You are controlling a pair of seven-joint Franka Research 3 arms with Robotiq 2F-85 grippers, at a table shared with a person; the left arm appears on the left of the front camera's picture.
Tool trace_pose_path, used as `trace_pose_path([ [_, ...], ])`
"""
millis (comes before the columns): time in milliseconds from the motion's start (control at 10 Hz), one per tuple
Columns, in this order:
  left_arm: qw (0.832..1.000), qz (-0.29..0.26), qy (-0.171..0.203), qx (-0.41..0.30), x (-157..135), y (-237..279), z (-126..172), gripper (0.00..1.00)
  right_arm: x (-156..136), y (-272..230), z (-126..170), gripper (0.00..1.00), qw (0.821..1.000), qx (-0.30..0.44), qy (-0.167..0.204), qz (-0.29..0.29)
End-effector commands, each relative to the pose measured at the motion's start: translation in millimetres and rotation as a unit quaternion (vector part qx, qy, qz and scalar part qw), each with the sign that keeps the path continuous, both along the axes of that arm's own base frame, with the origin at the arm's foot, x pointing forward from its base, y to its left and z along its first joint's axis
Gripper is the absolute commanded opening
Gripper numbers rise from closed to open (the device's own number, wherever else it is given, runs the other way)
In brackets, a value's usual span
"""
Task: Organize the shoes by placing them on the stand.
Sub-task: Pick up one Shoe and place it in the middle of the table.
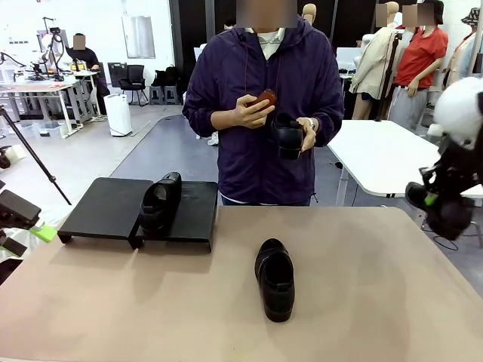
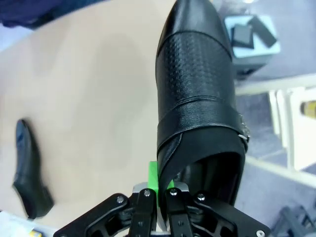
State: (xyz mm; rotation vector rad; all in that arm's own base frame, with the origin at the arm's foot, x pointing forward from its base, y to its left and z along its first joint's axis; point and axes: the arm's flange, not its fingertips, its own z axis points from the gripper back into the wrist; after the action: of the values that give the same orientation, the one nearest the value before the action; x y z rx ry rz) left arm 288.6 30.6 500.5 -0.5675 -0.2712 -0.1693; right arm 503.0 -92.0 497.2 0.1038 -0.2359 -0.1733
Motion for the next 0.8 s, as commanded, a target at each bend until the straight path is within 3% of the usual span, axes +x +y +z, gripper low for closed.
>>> trace_pose_path([
  [0,1.000,0.000,0.000,-0.010,-2,-1,-1,1.00,-63,35,36,0.00,1.000,0.009,0.017,-0.018],
  [100,1.000,0.000,0.000,-0.010,-2,-1,-1,1.00,-95,53,45,0.00,0.999,0.019,0.046,-0.008],
  [200,1.000,0.000,0.000,-0.010,-2,-1,-1,1.00,-115,66,47,0.00,0.999,0.010,0.039,0.013],
  [300,1.000,0.000,0.000,-0.010,-2,-1,-1,1.00,-118,63,46,0.00,1.000,-0.007,0.027,0.006],
  [500,1.000,0.000,0.000,-0.010,-2,-1,-1,1.00,-102,50,49,0.00,0.999,0.017,0.042,0.008],
  [600,1.000,0.000,0.000,-0.010,-2,-1,-1,1.00,-124,64,48,0.00,0.999,0.012,0.044,0.017],
  [700,1.000,0.000,0.000,-0.010,-2,-1,-1,1.00,-108,91,37,0.00,0.997,-0.013,0.042,0.066],
])
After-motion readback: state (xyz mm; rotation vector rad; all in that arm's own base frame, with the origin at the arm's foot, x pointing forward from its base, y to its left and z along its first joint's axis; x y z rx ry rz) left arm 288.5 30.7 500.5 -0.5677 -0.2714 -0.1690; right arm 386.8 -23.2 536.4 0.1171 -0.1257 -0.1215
